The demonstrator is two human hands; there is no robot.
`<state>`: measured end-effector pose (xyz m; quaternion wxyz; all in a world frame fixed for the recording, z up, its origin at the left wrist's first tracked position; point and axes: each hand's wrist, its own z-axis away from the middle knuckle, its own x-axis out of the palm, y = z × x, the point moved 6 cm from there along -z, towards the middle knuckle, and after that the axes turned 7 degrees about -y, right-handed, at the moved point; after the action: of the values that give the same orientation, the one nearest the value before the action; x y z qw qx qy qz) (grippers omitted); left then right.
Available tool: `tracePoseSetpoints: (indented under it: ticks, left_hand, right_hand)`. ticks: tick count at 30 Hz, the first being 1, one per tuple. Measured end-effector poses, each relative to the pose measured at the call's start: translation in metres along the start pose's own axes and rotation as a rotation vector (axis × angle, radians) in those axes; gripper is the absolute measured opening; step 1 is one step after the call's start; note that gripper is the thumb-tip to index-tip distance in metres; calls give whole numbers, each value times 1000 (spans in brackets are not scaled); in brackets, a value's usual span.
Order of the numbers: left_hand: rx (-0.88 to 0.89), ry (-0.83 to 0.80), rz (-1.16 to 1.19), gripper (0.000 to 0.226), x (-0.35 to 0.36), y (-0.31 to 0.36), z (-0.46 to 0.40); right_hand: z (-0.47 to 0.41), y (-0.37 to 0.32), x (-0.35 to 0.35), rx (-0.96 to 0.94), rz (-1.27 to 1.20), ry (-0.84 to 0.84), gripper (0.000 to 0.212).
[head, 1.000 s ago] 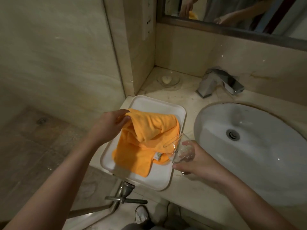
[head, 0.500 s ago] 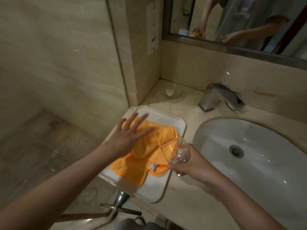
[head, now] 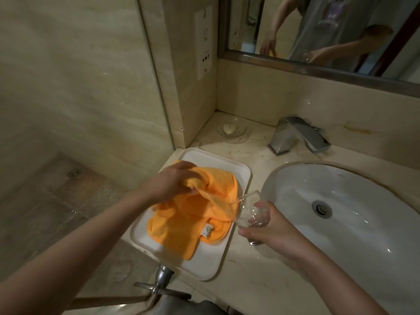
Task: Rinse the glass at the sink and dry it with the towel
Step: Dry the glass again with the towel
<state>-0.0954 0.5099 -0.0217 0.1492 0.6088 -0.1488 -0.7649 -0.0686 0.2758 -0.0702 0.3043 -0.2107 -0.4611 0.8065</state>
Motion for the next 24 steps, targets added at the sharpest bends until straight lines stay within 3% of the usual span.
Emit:
tracePoseSetpoints:
  ticks: [5,13,16,21,24]
  left_hand:
    - [-144,232,280,34,-39,-6,-9]
    - [-259,79,489,25,-25,-4,-15]
    - [-174,20,375,32,-11,1,-18]
    - [19,-356,-10,57,20,5,-8]
    - [5,-253,-349,54,29,5,-2]
  right_hand:
    - [3,-15,3,-31,28,-5,68]
    - [3,-29,2,-61,61,1,64]
    - [4,-21,-2,-34,39,23,72]
    - [12,-6,-12,-15,9,57,68]
    - [16,2,-14,-4,-26,67,64]
